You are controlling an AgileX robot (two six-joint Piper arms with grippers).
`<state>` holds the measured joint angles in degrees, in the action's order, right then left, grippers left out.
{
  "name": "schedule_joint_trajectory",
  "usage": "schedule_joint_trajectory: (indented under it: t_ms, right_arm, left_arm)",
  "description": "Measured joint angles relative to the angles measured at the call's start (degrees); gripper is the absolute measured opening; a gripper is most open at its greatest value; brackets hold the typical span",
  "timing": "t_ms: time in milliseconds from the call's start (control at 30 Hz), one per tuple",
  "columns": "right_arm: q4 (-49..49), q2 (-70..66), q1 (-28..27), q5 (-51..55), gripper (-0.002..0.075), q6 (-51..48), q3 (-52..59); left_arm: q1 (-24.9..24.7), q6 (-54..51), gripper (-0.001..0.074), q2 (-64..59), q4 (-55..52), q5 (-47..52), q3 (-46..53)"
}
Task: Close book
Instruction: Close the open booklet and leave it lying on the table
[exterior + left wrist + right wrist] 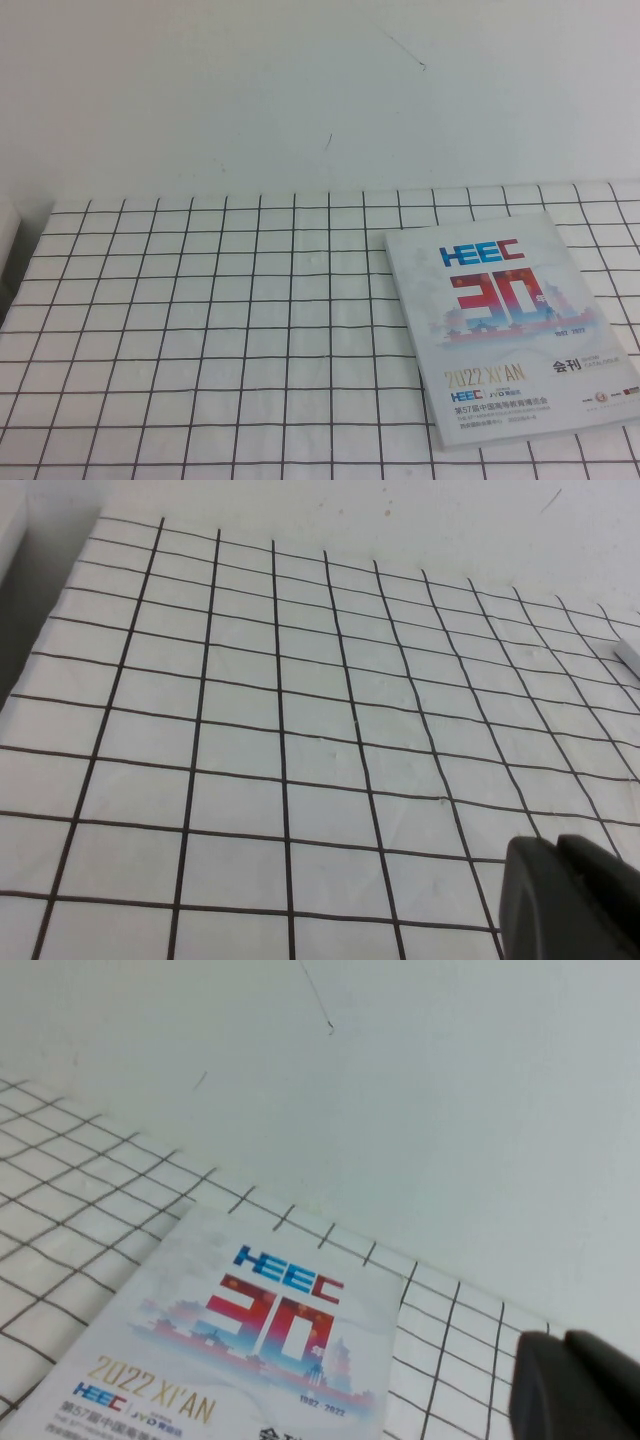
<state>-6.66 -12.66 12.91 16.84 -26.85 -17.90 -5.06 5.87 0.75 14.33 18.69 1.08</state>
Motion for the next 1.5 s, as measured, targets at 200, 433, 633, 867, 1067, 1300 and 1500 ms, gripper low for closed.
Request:
schedule_joint_trajectory:
  t_ms: [200,433,633,867,1067,1300,1500]
  right_arm:
    - [-0.1,4.1,-4.2,1.9,-0.0003,5.2,4.9]
    - [-0.1,10.5,-8.1,-3.9,-0.0003,17.0,18.8]
    - [3.4,13.2,-8.4,3.3,-0.0003,19.4,19.1]
    - [4.3,13.2,-8.4,3.6,-0.0003,19.4,19.1]
    - [4.5,13.3,-8.4,3.6,-0.0003,19.4,19.1]
    - [4.7,13.3,-8.4,3.6,-0.0003,19.4,19.1]
    - [4.7,13.3,-8.4,3.6,-0.0003,19.4,19.1]
  left_arm:
    - [0.0,0.0,-0.0003,0.0,0.0,0.0,0.0]
    - [0.0,0.1,-0.0003,0.0,0.0,0.0,0.0]
    - [0.0,0.2,-0.0003,0.0,0.0,0.1,0.0]
    - [0.0,0.8,-0.0003,0.0,0.0,0.3,0.0]
    - [0.0,0.9,-0.0003,0.0,0.0,0.3,0.0]
    - [0.0,0.9,-0.0003,0.0,0.0,0.3,0.0]
    - [0.0,0.9,-0.0003,0.0,0.0,0.3,0.0]
